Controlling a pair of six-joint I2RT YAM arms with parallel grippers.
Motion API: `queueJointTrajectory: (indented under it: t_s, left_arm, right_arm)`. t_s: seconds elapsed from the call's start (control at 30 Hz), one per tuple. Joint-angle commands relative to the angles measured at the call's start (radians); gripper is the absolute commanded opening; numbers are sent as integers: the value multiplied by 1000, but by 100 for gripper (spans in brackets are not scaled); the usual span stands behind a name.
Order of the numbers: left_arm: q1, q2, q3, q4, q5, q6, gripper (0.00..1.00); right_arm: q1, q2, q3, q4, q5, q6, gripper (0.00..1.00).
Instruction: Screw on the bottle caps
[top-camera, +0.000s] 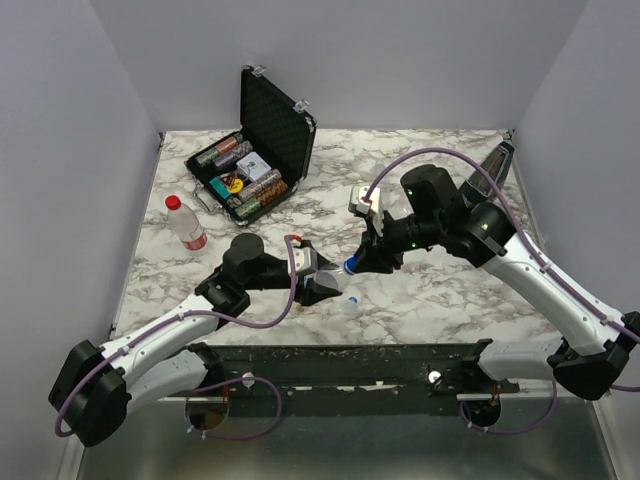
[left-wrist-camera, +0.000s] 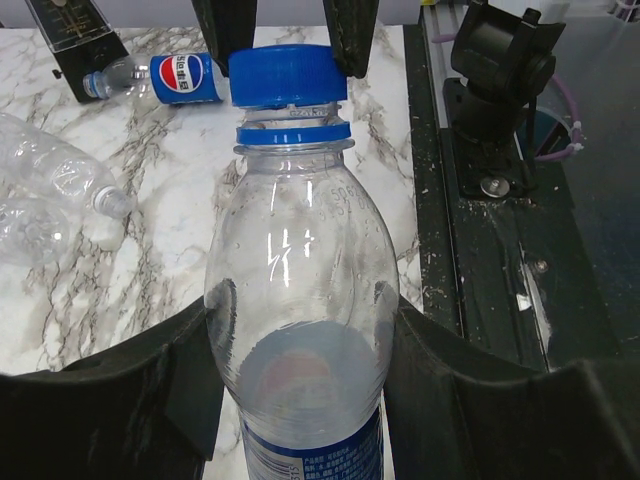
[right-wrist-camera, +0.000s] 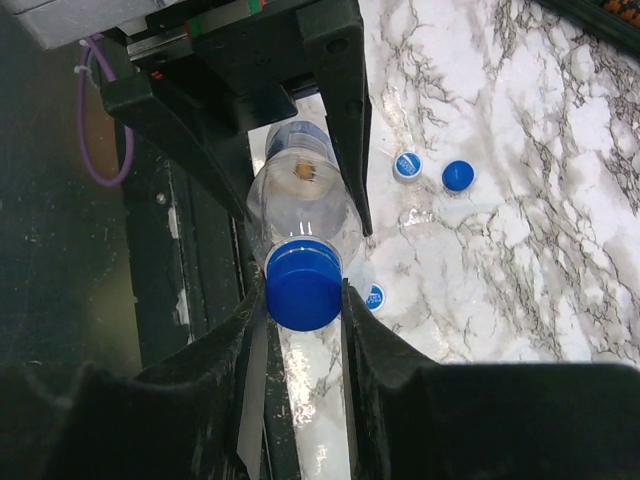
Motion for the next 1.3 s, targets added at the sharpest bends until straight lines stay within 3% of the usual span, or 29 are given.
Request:
queueJointTrajectory:
  t_s: [0.0, 0.17, 0.93, 1.27]
  left_arm:
    - [-9, -19, -16, 271, 2, -88, 0]
    - [-8, -28, -49, 357, -27, -105, 0]
    - [-29, -82, -49, 248, -104, 27, 0]
    - [-32, -120, -101, 361, -217, -10, 0]
  right_arm:
    - [22, -8, -51, 56, 6, 51, 27]
    - [22, -22, -71, 101, 46, 107, 27]
    - [22, 83, 39, 12, 40, 166, 27]
    - [22, 96, 25, 79, 76, 258, 27]
